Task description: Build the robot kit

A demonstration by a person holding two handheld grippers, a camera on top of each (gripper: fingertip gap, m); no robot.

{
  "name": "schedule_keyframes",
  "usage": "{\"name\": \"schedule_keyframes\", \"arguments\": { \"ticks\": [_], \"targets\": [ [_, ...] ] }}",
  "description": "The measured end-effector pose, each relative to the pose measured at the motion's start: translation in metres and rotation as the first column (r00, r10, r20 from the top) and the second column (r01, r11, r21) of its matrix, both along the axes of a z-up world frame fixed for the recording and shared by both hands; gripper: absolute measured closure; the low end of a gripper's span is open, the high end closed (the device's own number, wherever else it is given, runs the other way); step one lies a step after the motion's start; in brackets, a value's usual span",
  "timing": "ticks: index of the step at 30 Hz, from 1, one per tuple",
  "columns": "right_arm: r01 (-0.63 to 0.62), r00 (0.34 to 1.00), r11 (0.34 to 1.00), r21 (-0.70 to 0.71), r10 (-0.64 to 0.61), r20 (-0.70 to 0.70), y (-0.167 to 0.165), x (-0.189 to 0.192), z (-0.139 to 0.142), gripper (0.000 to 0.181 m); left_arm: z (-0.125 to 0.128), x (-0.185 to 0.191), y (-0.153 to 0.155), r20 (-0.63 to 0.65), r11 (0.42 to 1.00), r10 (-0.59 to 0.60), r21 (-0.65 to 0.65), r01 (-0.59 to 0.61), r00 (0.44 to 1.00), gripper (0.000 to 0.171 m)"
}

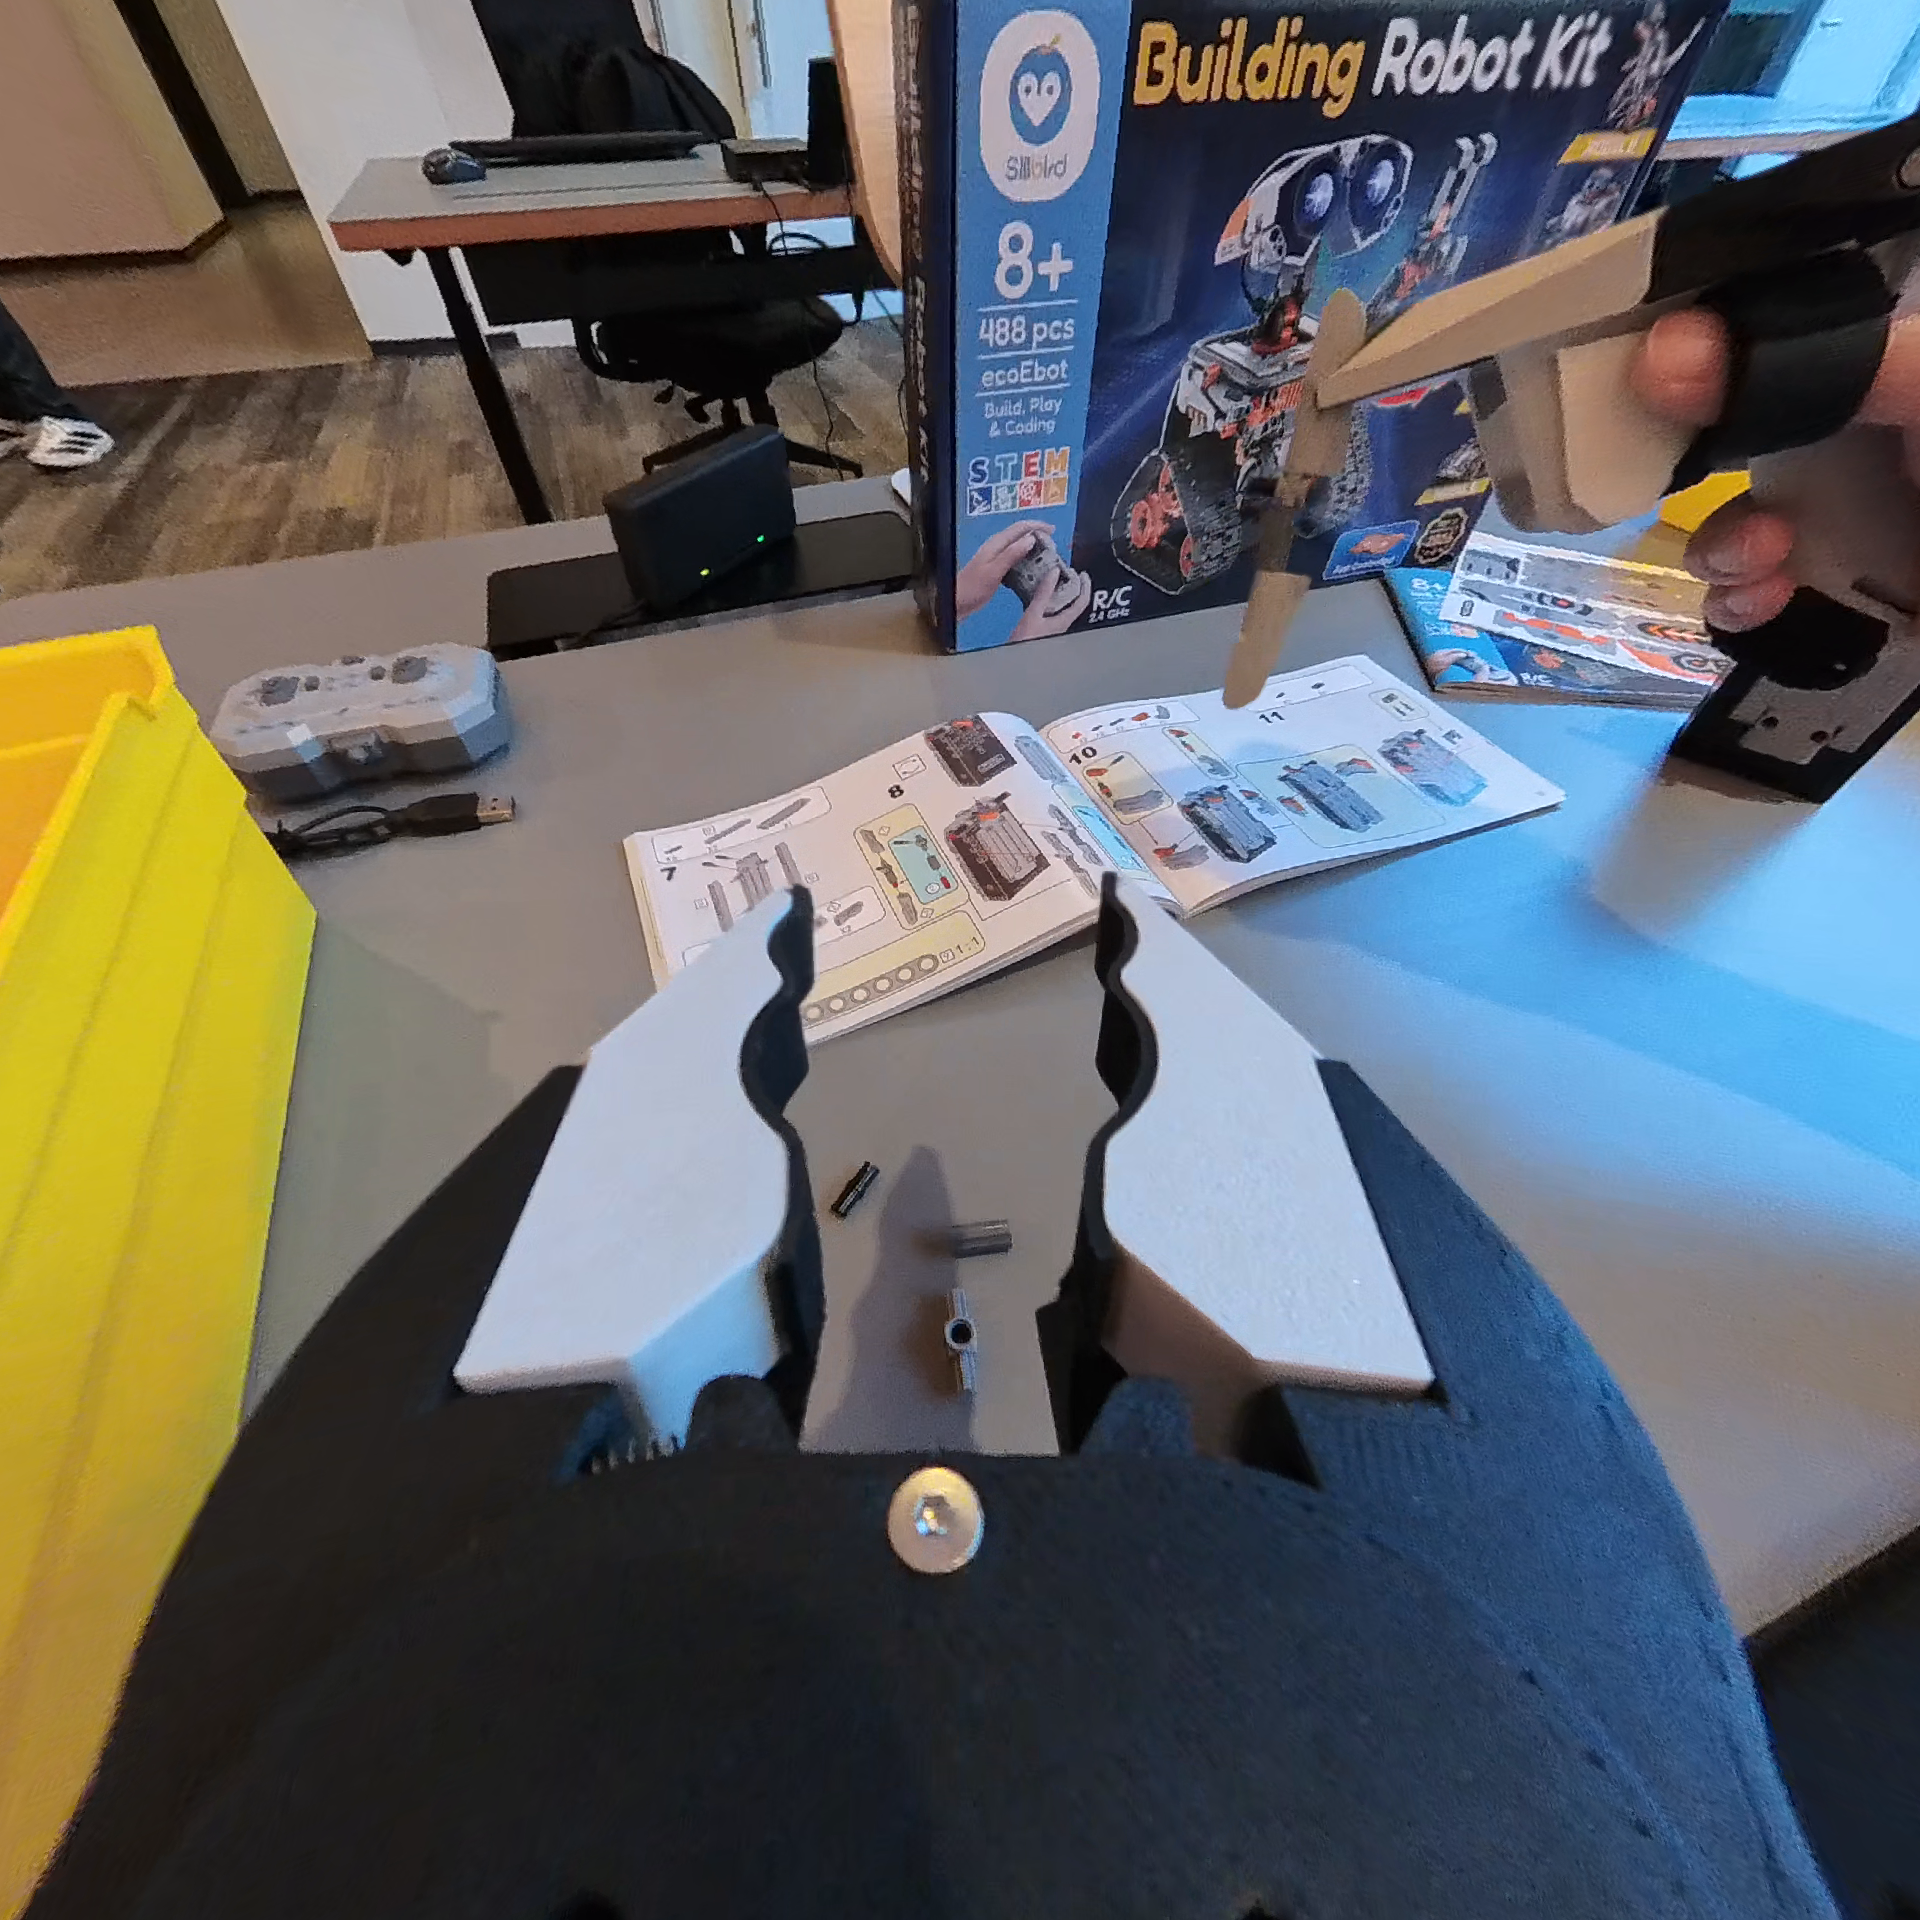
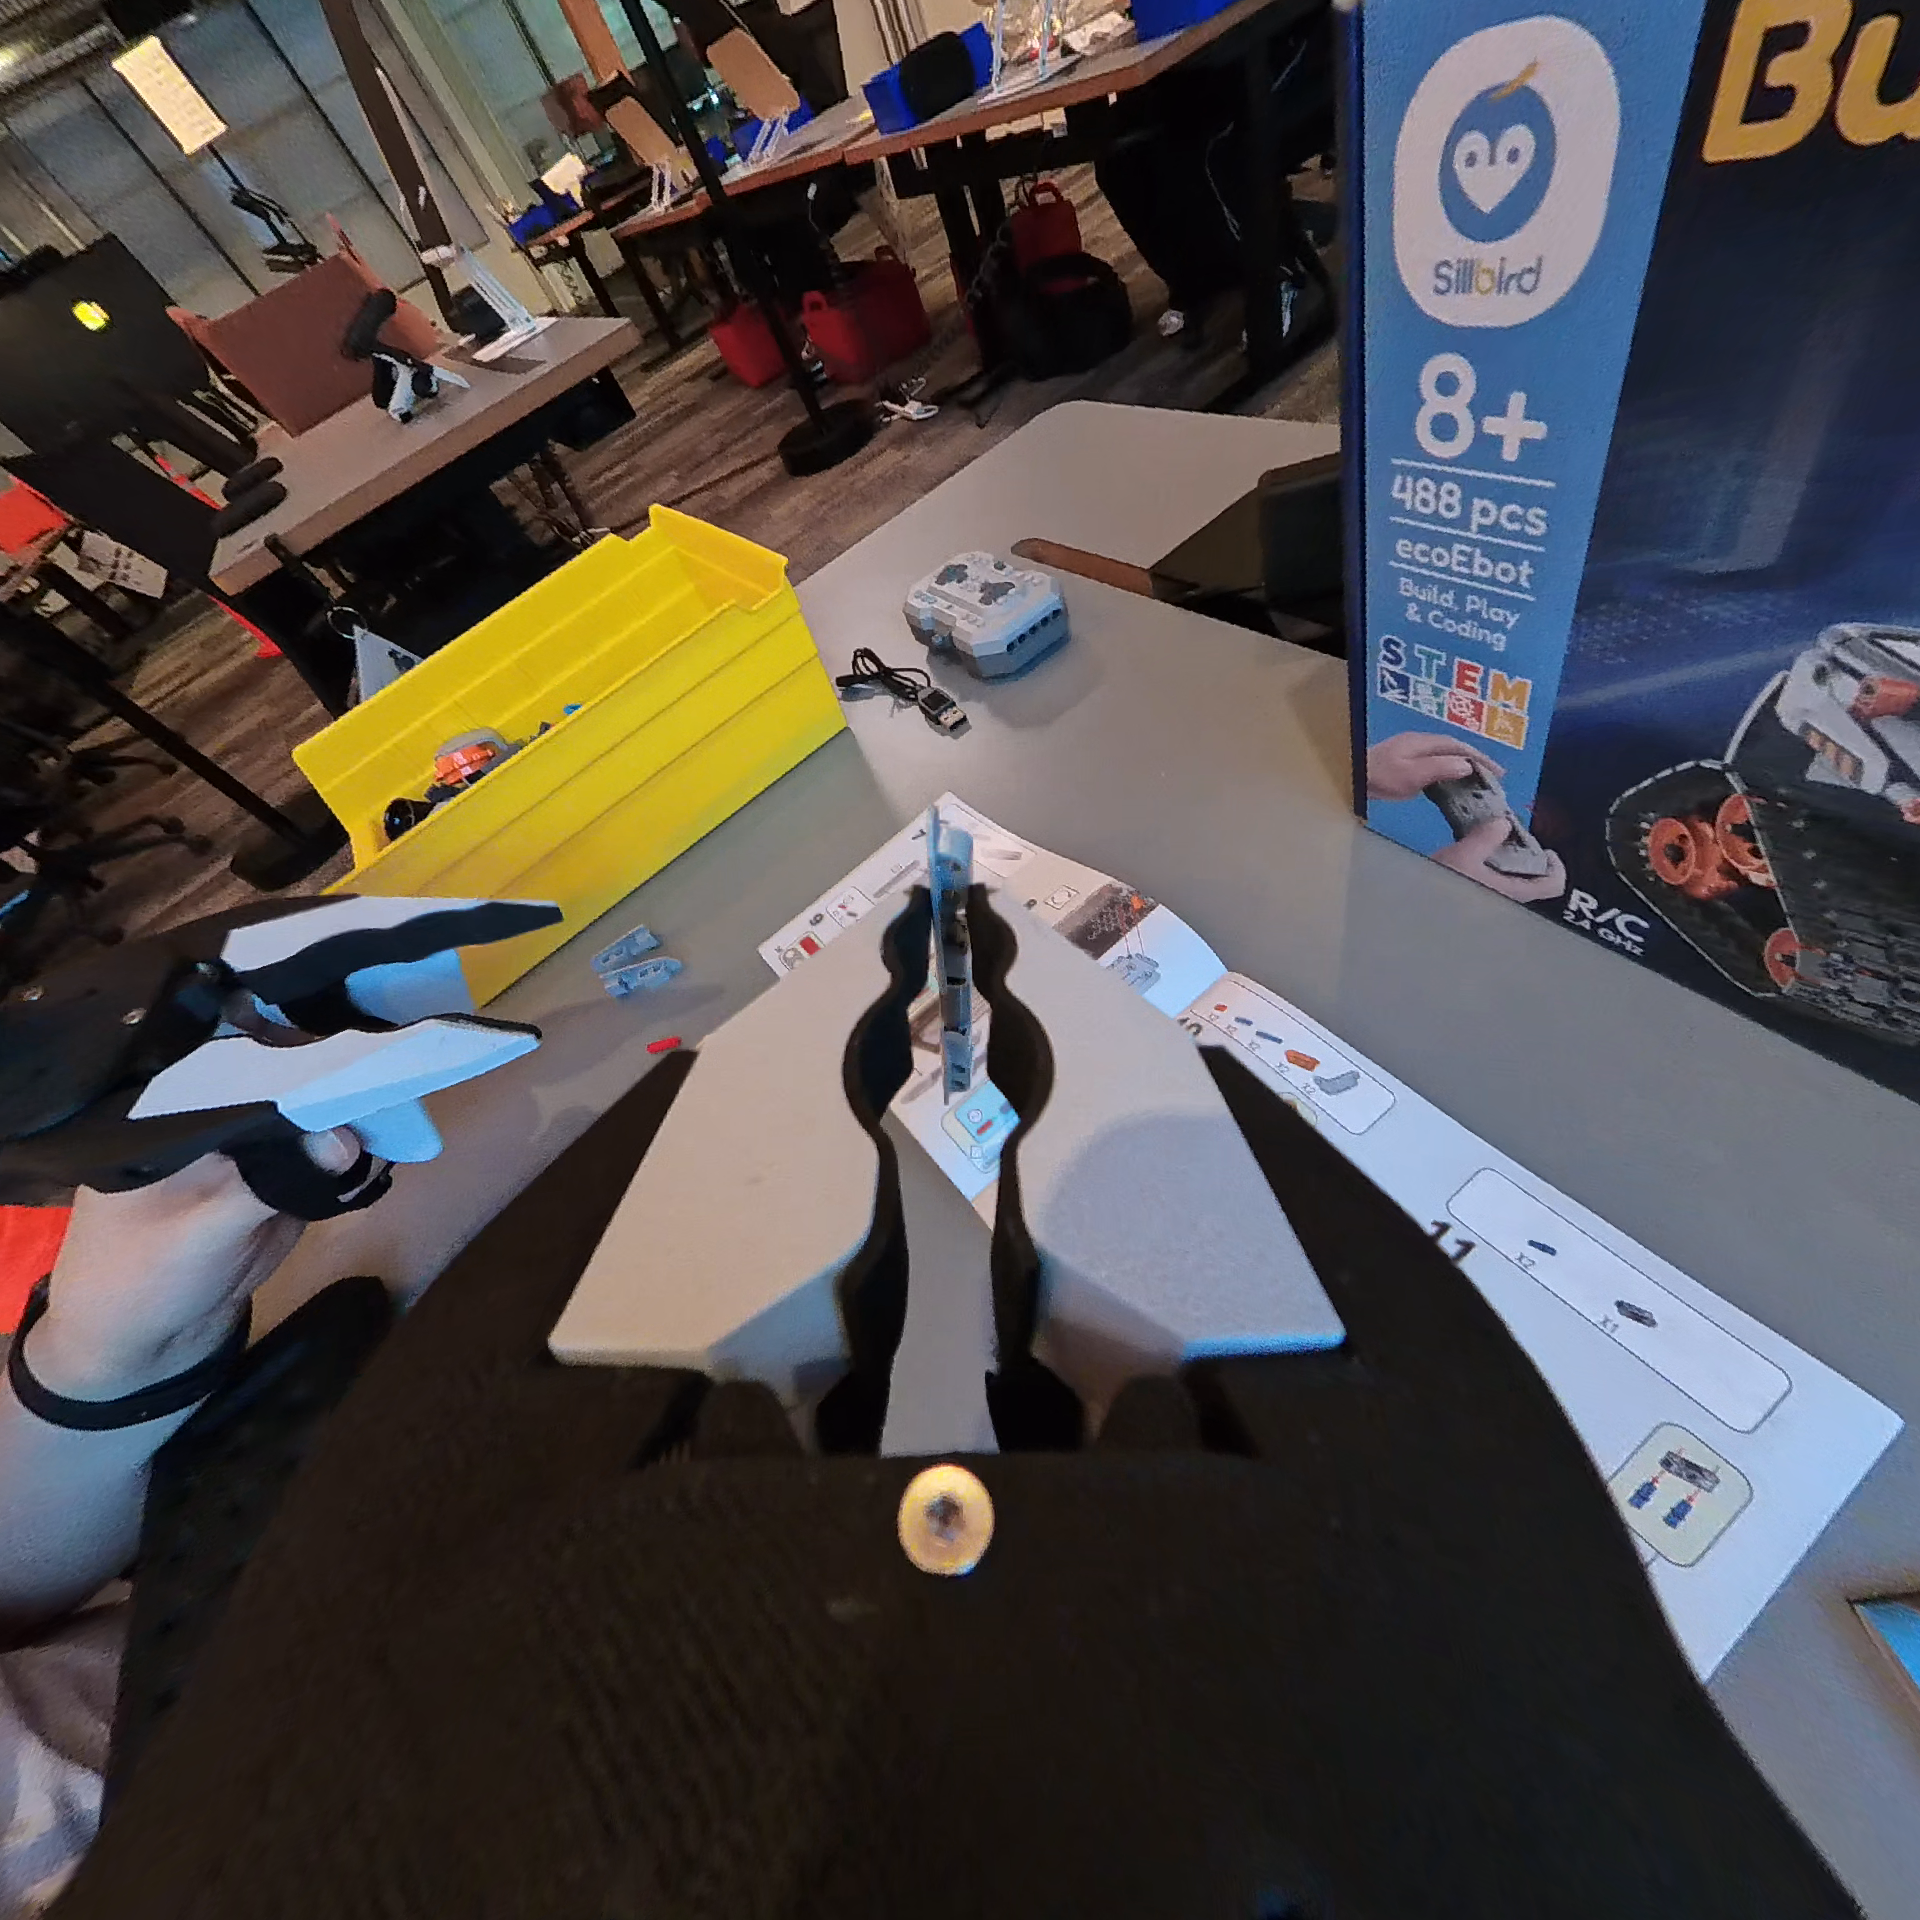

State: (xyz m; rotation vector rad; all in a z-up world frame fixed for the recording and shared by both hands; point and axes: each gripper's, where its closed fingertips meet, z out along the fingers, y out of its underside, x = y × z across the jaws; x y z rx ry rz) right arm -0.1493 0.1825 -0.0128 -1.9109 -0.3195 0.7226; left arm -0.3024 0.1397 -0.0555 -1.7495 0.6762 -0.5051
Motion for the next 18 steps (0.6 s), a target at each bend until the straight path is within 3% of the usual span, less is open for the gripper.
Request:
{"name": "schedule_keyframes", "arguments": {
  "ticks": [18],
  "targets": [
    [-0.105, 0.994, 0.99, -0.098, 0.108, 0.023, -0.015, -0.029, -0.02, 0.175, -0.013, 0.0, -0.009, -0.018, 0.995, -0.063, -0.082, 0.062, 0.998, 0.123]
  ]
}}
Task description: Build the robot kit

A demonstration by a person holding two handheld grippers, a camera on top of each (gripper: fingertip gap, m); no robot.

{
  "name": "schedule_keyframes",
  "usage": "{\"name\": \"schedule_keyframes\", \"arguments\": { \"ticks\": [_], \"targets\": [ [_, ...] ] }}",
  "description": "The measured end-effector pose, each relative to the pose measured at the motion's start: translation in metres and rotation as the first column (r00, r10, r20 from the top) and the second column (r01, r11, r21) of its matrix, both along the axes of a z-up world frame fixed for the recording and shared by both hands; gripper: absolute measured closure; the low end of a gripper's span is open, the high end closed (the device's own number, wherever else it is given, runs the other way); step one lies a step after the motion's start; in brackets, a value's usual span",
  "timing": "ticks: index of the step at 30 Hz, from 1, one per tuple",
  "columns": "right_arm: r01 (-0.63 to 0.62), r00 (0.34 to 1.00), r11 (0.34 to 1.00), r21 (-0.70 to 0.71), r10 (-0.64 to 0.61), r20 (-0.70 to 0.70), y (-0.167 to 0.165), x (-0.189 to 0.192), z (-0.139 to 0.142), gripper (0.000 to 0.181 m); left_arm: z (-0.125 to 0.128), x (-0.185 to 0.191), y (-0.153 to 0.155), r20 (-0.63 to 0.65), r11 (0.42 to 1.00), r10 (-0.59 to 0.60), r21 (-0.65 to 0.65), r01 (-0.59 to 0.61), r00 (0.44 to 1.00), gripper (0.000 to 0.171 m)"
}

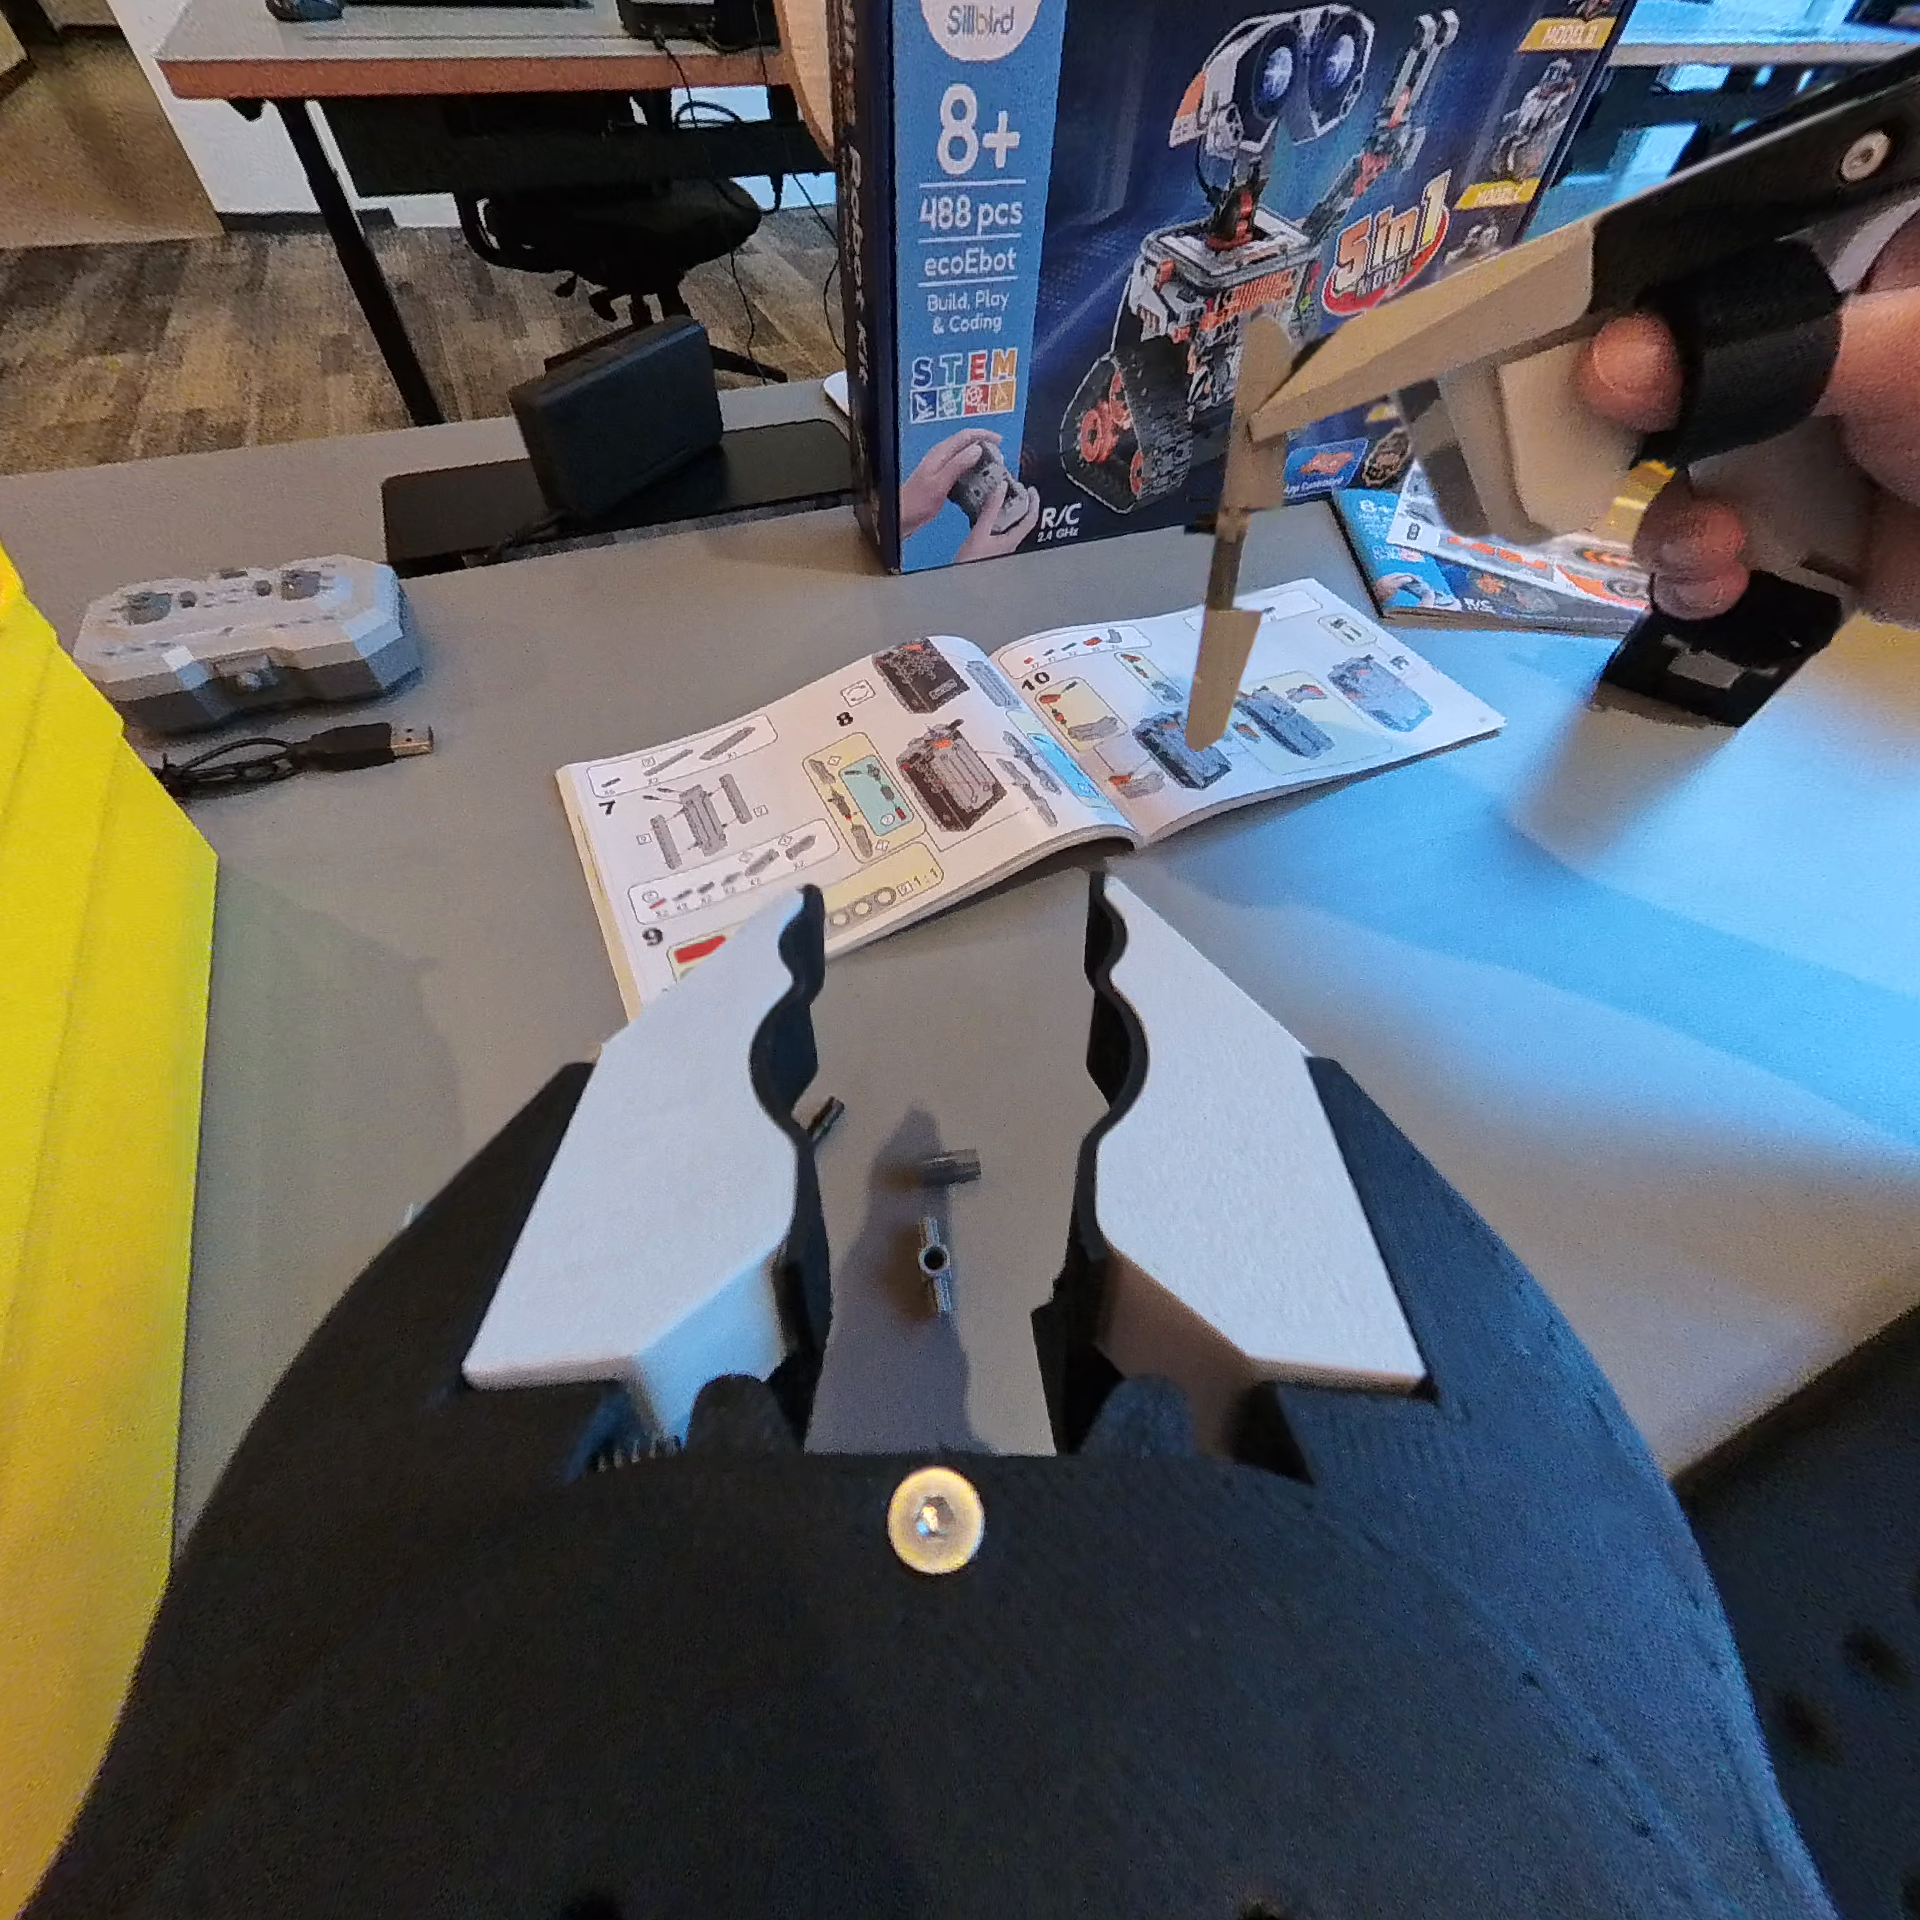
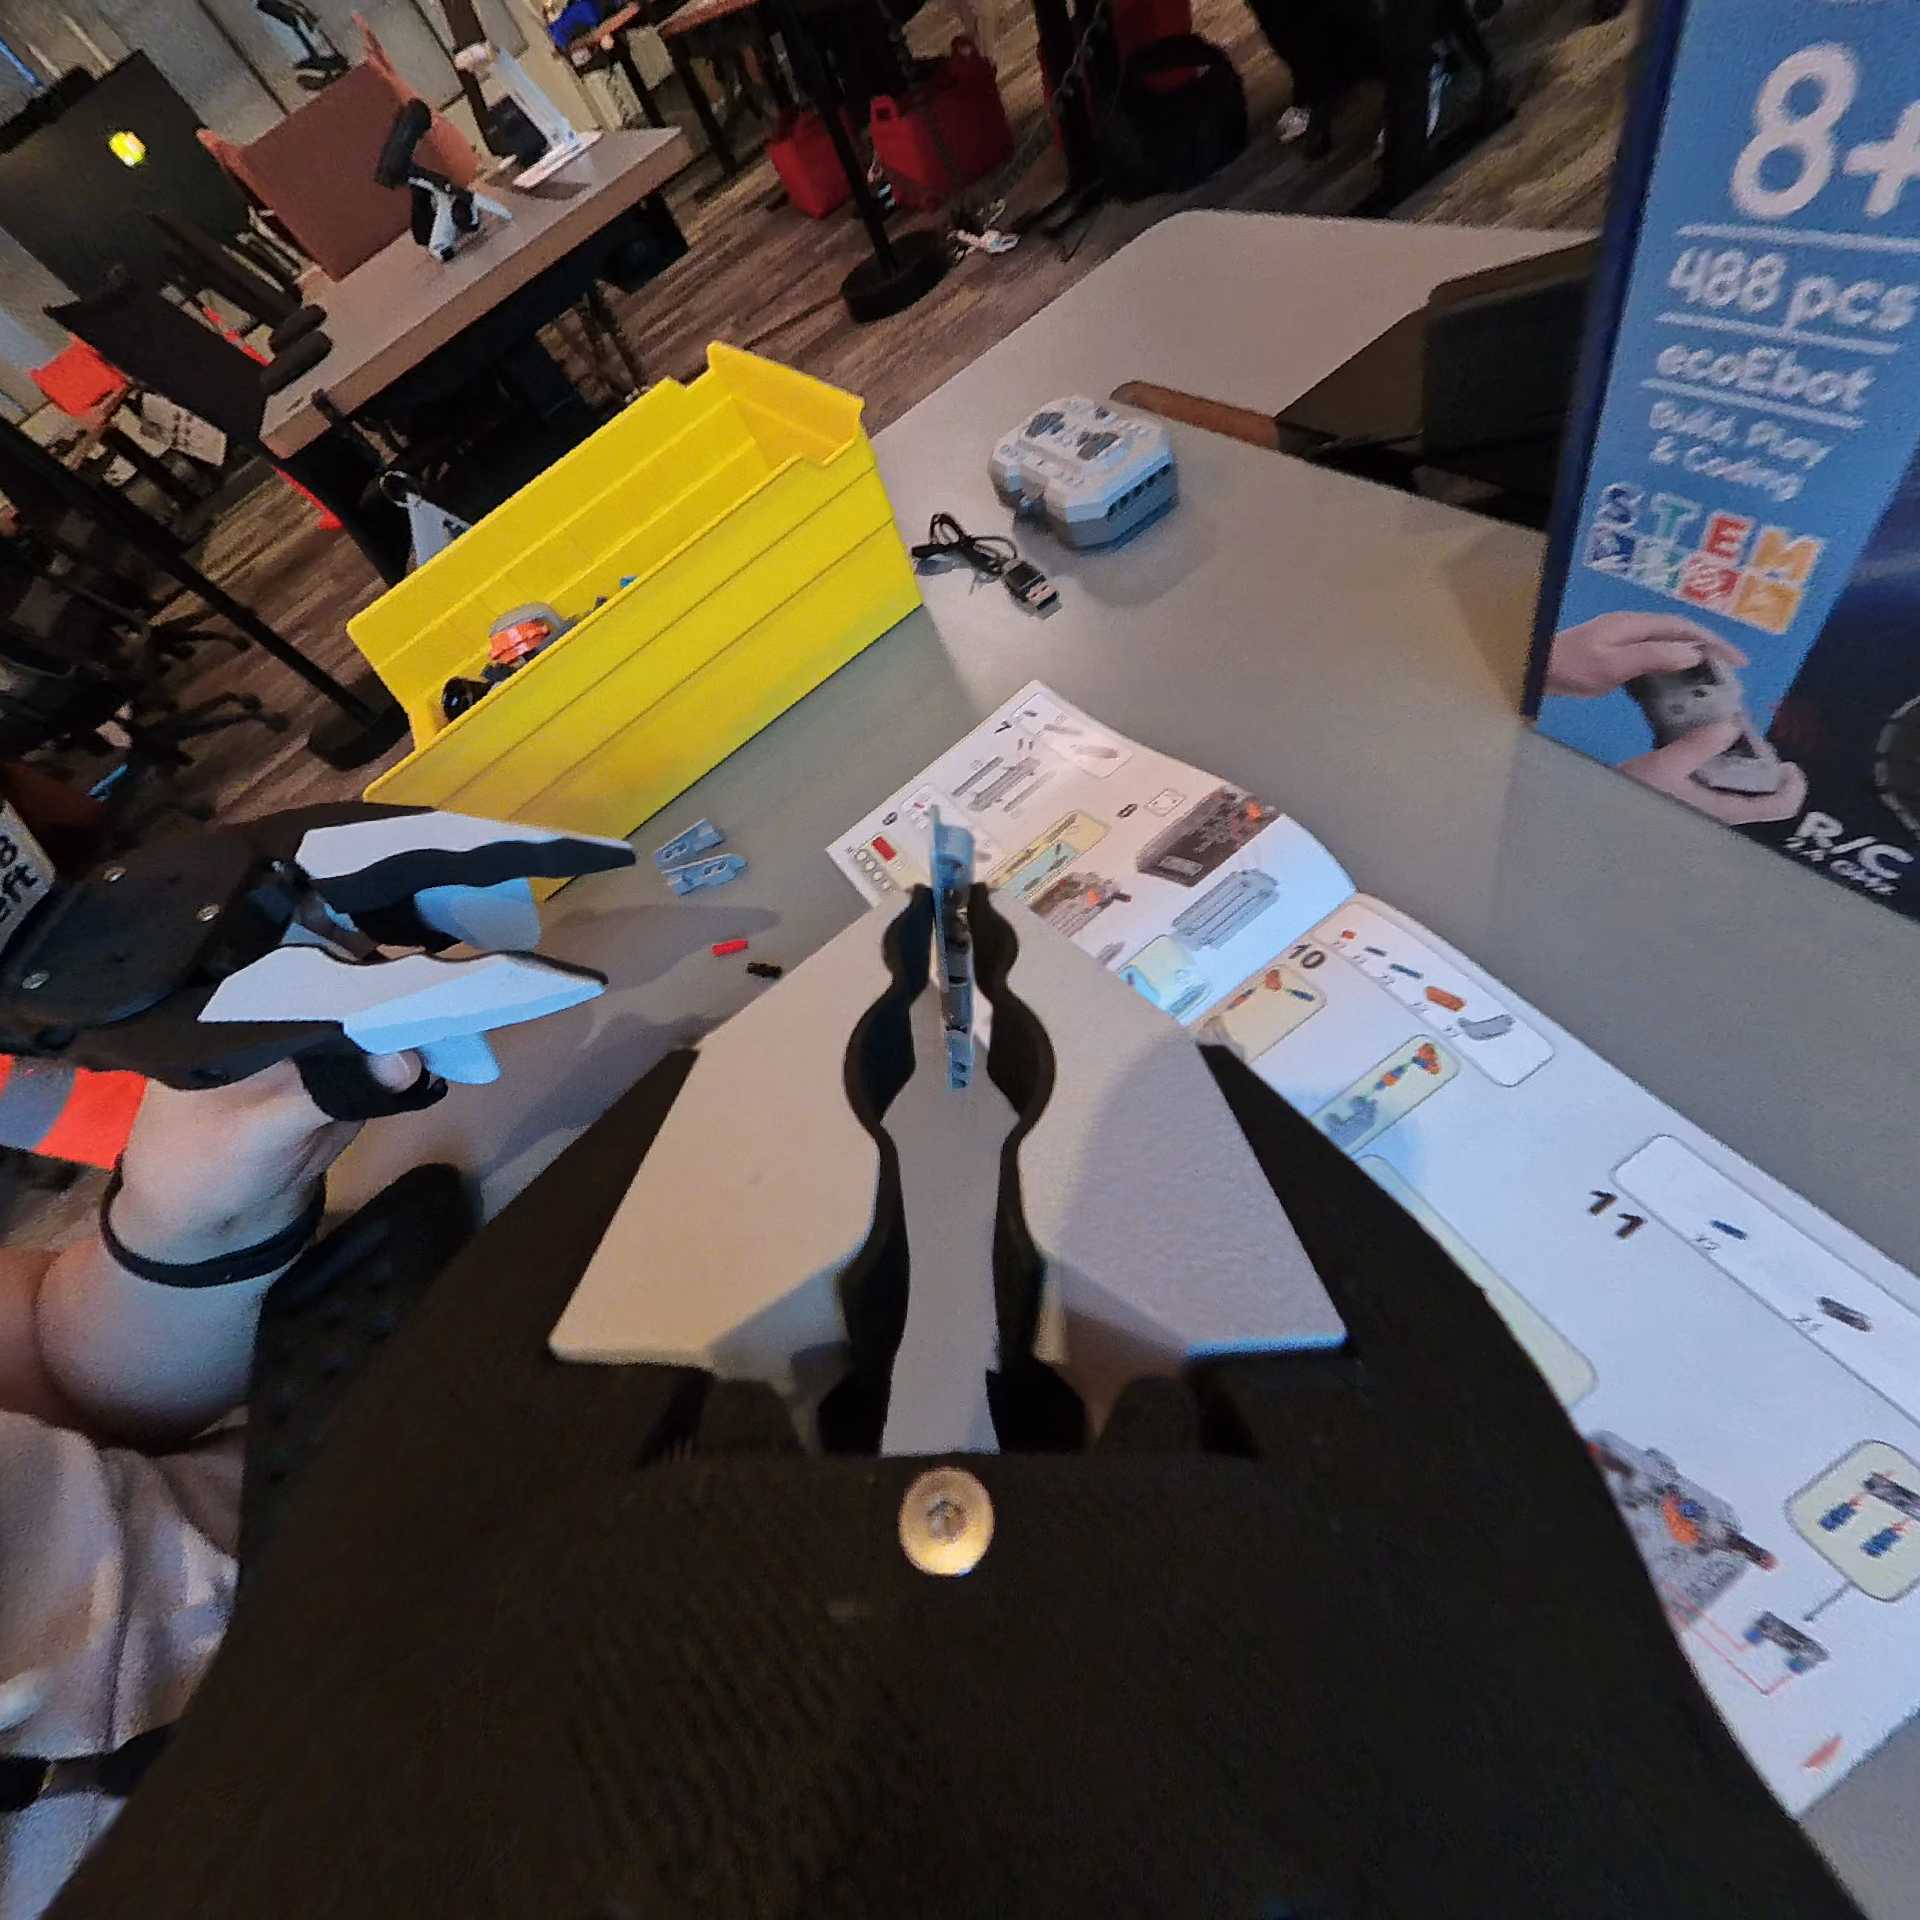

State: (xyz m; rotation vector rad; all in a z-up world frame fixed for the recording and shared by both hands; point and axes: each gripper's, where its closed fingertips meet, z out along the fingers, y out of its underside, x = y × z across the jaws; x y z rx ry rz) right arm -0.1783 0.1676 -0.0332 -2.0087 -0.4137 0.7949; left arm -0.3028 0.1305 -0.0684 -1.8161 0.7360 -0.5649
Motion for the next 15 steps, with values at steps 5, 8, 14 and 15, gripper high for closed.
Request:
{"name": "schedule_keyframes", "arguments": {
  "ticks": [5, 8, 14, 15],
  "targets": [
    [-0.036, 0.999, 0.998, -0.049, 0.036, -0.001, -0.004, -0.011, -0.014, 0.176, -0.005, -0.007, -0.012, -0.022, 0.999, -0.023, -0.035, 0.022, 0.999, 0.122],
    [-0.068, 0.997, 0.994, -0.09, 0.063, -0.049, -0.005, -0.018, -0.022, 0.175, -0.006, -0.012, -0.017, -0.038, 0.999, -0.025, -0.034, 0.023, 0.999, 0.122],
    [-0.213, 0.94, 0.959, -0.187, 0.15, -0.305, -0.015, -0.038, -0.027, 0.175, -0.01, -0.023, -0.019, -0.043, 0.997, -0.037, -0.073, 0.034, 0.998, 0.123],
    [-0.259, 0.92, 0.941, -0.218, 0.171, -0.353, -0.019, -0.042, -0.031, 0.175, -0.012, -0.024, -0.019, -0.059, 0.996, -0.044, -0.086, 0.039, 0.997, 0.123]
  ]
}}
